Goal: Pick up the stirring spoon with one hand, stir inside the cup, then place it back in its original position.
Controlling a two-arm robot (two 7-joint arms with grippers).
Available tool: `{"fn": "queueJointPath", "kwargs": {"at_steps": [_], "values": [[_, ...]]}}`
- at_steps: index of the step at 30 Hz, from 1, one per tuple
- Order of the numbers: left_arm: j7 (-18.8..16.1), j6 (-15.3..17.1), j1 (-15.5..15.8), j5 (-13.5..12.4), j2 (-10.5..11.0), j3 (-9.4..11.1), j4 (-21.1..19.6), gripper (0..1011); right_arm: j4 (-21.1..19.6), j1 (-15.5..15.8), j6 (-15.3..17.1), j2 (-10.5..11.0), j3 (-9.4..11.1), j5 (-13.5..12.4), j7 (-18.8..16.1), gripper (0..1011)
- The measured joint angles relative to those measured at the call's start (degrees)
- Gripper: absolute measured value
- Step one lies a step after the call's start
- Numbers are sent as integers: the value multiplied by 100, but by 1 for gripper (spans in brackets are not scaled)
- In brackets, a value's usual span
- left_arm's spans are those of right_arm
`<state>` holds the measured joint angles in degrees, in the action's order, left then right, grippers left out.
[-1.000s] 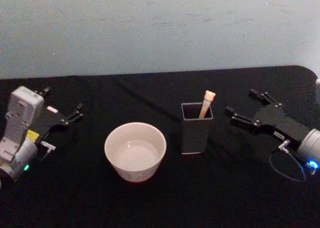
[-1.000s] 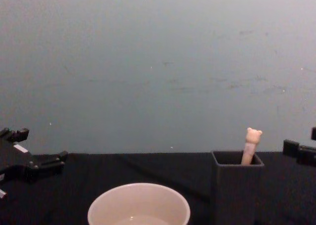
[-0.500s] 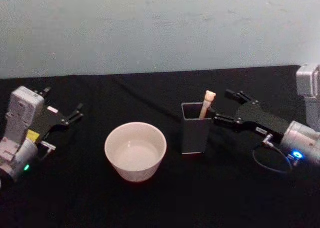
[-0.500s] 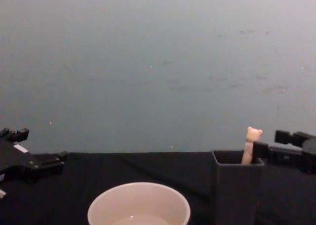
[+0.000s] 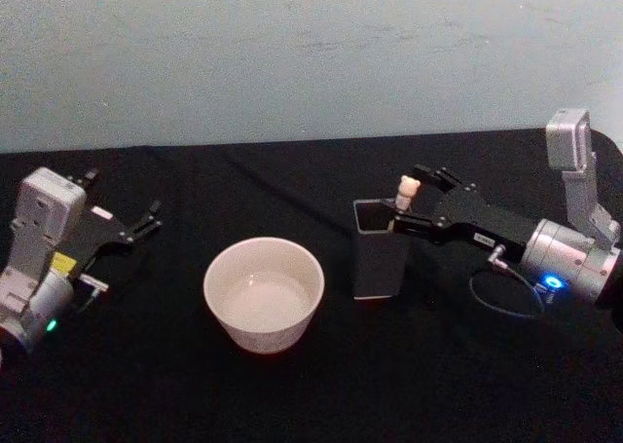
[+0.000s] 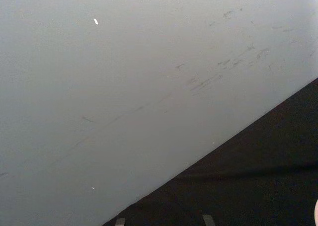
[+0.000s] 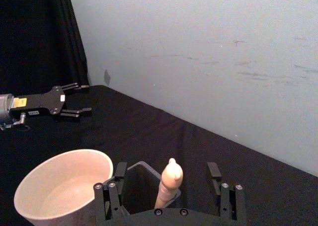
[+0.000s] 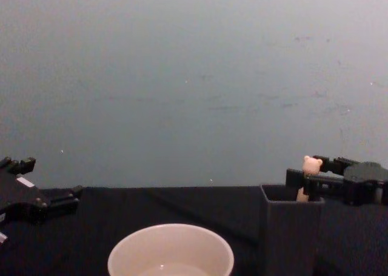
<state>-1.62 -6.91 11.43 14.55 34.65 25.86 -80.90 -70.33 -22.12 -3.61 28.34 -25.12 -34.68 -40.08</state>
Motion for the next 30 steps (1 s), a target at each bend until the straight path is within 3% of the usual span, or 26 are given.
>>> {"fn": "queueJointPath", "kwargs": {"at_steps": [17, 22, 30], "values": [[0, 0, 0, 0, 0, 0, 0, 1002, 44, -43, -15, -27, -27, 35, -17, 1000], [0, 0, 0, 0, 0, 0, 0, 1001, 41, -39, -15, -24, -23, 28, -15, 926], [0, 0, 0, 0, 0, 0, 0, 1001, 37, -36, -13, -20, -18, 24, -13, 686]]}}
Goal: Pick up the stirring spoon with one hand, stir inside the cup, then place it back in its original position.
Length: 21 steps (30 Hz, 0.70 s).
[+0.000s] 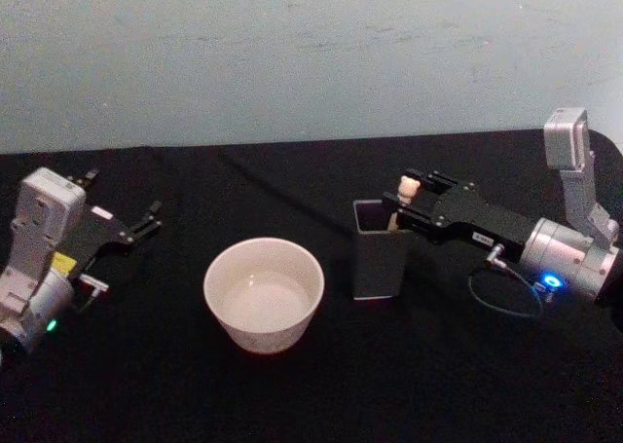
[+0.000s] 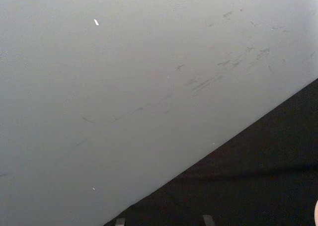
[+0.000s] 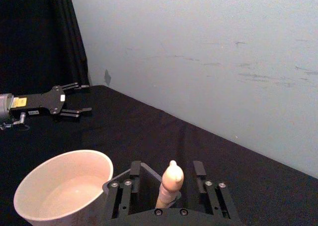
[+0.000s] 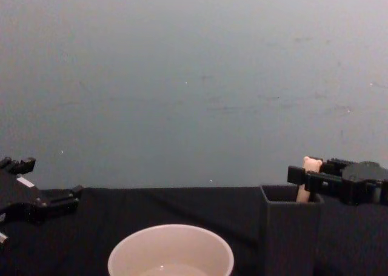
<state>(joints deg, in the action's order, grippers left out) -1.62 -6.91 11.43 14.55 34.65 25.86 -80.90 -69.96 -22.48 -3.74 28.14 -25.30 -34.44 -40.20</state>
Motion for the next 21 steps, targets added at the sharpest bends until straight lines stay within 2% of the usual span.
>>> {"fn": "queueJointPath", "kwargs": {"at_steps": [8, 10, 14, 21], "values": [[0, 0, 0, 0, 0, 0, 0, 1001, -3, 4, 4, 0, 2, -4, 2, 421], [0, 0, 0, 0, 0, 0, 0, 1001, -3, 5, 6, 0, 2, -6, 2, 388], [0, 0, 0, 0, 0, 0, 0, 1001, -4, 5, 6, 0, 2, -10, 3, 230], [0, 0, 0, 0, 0, 0, 0, 1001, -4, 5, 6, 0, 1, -11, 3, 216]]}}
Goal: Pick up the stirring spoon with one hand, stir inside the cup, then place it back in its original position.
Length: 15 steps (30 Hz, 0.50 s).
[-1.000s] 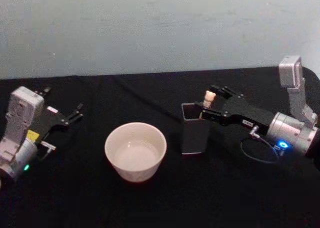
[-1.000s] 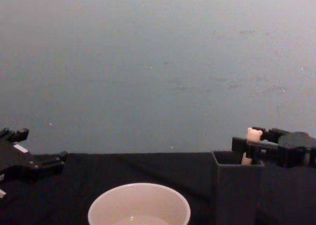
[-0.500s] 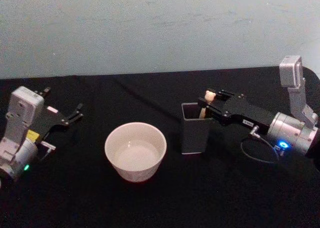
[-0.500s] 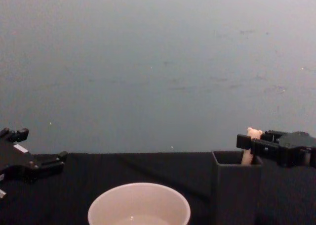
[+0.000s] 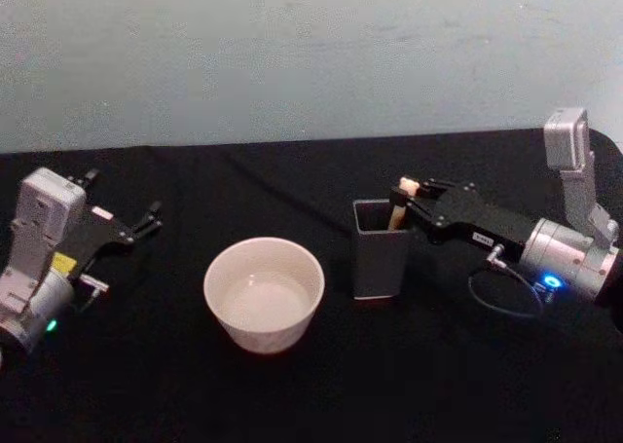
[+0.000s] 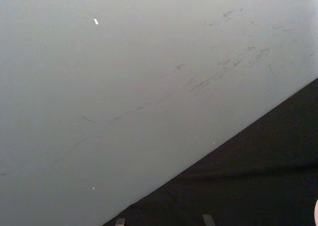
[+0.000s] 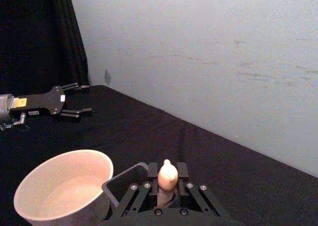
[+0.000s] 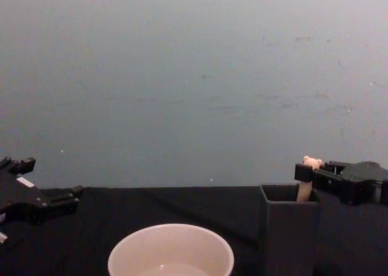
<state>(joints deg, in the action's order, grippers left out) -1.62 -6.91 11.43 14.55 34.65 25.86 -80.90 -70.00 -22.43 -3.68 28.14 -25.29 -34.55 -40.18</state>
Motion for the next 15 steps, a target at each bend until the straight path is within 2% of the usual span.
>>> {"fn": "queueJointPath", "kwargs": {"at_steps": [5, 15], "values": [[0, 0, 0, 0, 0, 0, 0, 1001, -17, 9, -4, 0, 0, 0, 0, 216], [0, 0, 0, 0, 0, 0, 0, 1001, -423, 77, -206, 40, 18, 29, 1, 216]]}}
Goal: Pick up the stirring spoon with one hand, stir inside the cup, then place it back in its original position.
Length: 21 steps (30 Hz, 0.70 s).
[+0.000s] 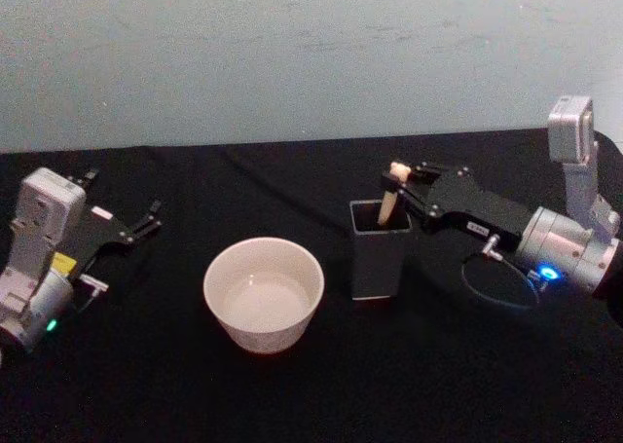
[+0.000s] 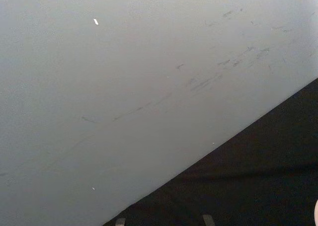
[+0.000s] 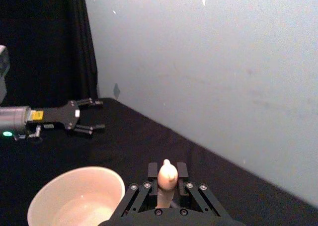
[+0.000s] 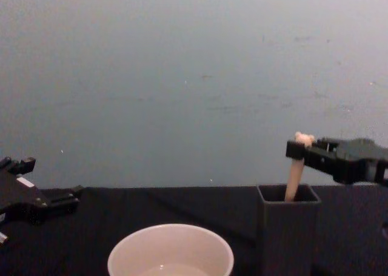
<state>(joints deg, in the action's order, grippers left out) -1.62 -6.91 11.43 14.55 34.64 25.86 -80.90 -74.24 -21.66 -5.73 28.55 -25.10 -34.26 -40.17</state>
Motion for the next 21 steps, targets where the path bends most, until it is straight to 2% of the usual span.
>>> {"fn": "queueJointPath", "kwargs": {"at_steps": [10, 21], "values": [[0, 0, 0, 0, 0, 0, 0, 1001, -473, 68, -349, 150, 138, 137, 24, 216], [0, 0, 0, 0, 0, 0, 0, 1001, -872, 171, -510, 258, 362, 172, 151, 215]]}}
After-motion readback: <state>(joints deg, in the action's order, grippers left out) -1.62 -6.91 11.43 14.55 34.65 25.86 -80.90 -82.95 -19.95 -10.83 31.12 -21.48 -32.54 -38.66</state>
